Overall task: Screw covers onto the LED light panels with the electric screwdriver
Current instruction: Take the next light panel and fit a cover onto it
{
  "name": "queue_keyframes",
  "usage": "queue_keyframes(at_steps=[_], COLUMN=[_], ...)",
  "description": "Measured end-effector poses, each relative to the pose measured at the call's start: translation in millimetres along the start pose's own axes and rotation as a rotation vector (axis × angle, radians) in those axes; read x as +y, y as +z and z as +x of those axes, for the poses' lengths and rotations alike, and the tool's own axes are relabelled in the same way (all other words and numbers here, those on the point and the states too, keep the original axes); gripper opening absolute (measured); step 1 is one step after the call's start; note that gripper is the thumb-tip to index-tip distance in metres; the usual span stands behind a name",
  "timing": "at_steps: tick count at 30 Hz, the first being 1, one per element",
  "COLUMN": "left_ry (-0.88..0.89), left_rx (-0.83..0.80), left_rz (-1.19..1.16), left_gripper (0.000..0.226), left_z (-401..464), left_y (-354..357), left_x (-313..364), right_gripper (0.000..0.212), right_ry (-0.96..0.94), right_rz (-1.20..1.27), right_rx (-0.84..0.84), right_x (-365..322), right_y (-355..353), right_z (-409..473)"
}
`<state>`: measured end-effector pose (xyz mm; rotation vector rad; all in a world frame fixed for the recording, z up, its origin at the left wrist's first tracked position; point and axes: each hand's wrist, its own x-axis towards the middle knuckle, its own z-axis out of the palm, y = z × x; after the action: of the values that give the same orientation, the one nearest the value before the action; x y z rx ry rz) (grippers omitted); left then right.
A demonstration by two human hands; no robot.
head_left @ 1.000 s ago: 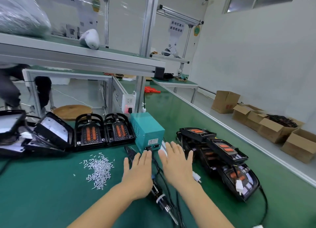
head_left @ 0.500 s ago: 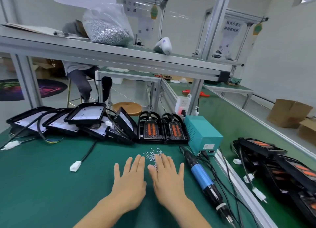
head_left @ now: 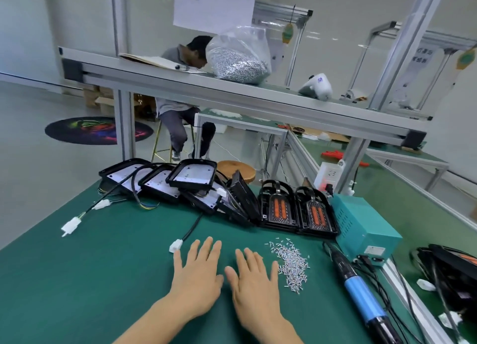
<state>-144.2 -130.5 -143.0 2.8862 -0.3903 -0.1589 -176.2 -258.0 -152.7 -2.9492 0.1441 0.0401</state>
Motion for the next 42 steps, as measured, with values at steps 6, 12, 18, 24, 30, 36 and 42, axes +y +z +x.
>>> queue_keyframes(at_steps=[6,12,18,24,30,36,42], left_ry=[0.008,0.032,-0.001,-0.039,0.034,0.135,0.279], left_rx=[0.064,0.228,0.456,0.499,0.464,0.498,0.655], left_rz=[-0.046,-0.121,-0.056,0.208,0.303,0.437,0.218], left_gripper=[0.064,0.059,0.058,0.060,0.028,0.017,0.017], left_z=[13,33,77,122,139,147,123], left_y=[-6,-23,-55,-81,-89,-99,-117], left_x=[-12,-14,-29,-55,-68,-69,-73], right_gripper=[0.059,0.067,0.036,0.072,0.078,0.062,0.058], right_ry=[-0.017,-0.045,-0.046,-0.085,-0.069,-0.060,-0.014], right_rz=[-0.036,-0.041,-0.086,-0.114,-0.107,-0.105,-0.004], right_rx=[0.006,0.286,0.368,0.237,0.280,0.178,0.036], right_x=[-5,-10,-10,-7,-4,-7,-1], right_y=[18,22,24,24,29,28,30], right_z=[3,0,1,1,8,4,7])
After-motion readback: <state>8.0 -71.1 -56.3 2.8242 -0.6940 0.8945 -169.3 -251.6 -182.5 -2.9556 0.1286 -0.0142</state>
